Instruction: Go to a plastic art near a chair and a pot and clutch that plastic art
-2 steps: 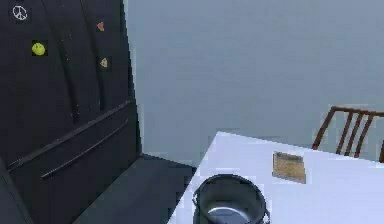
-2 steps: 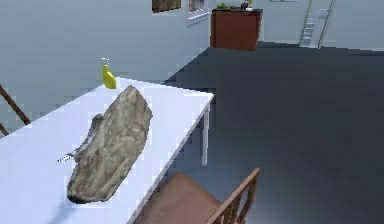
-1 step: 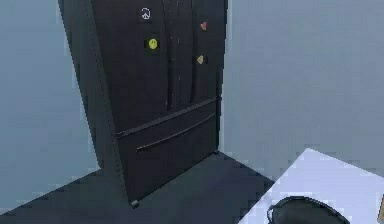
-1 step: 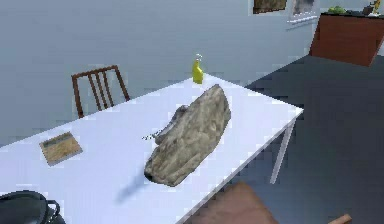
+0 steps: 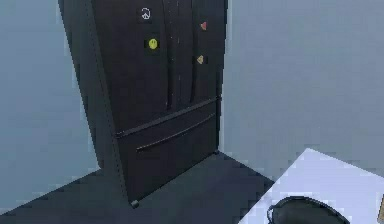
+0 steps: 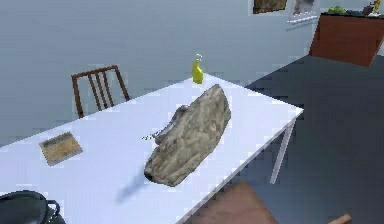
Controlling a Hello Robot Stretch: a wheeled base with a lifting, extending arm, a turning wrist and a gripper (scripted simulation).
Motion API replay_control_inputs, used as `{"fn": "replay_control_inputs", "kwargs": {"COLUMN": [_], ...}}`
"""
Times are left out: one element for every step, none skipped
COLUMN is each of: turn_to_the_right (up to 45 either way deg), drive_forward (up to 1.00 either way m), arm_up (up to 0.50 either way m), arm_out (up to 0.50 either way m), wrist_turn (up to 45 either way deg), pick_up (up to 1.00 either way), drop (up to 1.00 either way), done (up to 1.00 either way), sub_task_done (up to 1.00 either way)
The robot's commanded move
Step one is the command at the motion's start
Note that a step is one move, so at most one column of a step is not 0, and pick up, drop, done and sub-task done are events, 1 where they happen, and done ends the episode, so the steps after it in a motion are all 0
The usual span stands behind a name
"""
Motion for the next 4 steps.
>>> {"fn": "replay_control_inputs", "kwargs": {"turn_to_the_right": [0.0, 0.0, 0.0, 0.0], "drive_forward": [0.00, 0.00, 0.00, 0.00], "arm_up": [0.38, 0.00, 0.00, 0.00], "arm_out": [0.00, 0.50, 0.00, 0.00], "wrist_turn": [0.0, 0.0, 45.0, 45.0], "pick_up": [0.00, 0.00, 0.00, 0.00], "drop": [0.00, 0.00, 0.00, 0.00], "done": [0.00, 0.00, 0.00, 0.00], "sub_task_done": [0.00, 0.00, 0.00, 0.00]}}
